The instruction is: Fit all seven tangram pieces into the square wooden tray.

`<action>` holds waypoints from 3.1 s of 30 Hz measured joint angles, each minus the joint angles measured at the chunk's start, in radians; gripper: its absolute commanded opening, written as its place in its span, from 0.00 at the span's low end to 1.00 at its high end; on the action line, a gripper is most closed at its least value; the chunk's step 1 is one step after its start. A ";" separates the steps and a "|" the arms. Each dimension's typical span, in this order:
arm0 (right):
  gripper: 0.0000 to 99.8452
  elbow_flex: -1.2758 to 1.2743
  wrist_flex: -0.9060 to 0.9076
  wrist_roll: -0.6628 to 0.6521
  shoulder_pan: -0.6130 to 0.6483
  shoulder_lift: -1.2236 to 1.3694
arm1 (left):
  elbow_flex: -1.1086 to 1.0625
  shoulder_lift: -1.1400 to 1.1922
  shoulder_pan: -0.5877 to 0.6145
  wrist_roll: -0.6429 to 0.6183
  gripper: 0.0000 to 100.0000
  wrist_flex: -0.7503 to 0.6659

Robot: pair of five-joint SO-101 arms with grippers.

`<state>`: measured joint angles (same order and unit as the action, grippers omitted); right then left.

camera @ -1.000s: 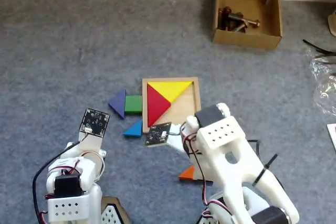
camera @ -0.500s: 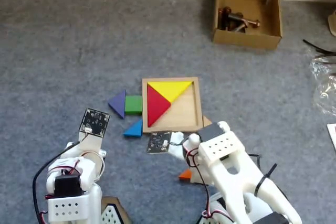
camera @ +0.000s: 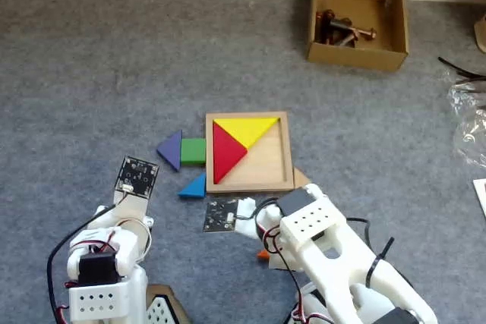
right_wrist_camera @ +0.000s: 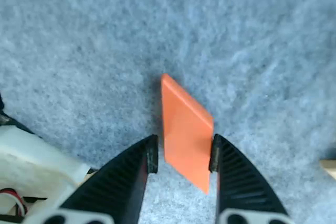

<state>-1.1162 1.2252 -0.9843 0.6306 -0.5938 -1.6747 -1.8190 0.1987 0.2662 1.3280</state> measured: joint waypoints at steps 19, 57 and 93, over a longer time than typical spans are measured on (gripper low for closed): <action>0.16 -0.117 -0.100 0.000 0.012 -0.015 | 0.000 0.000 0.000 0.000 0.01 0.000; 0.00 0.084 -0.051 0.064 0.012 -0.002 | 0.000 0.000 0.000 0.000 0.01 0.000; 0.01 0.140 -0.367 -0.305 -0.186 0.000 | 0.000 0.000 0.000 0.000 0.01 0.000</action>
<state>-0.9766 0.8585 -1.2896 0.4450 -0.5938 -1.6747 -1.8190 0.1987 0.2662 1.3280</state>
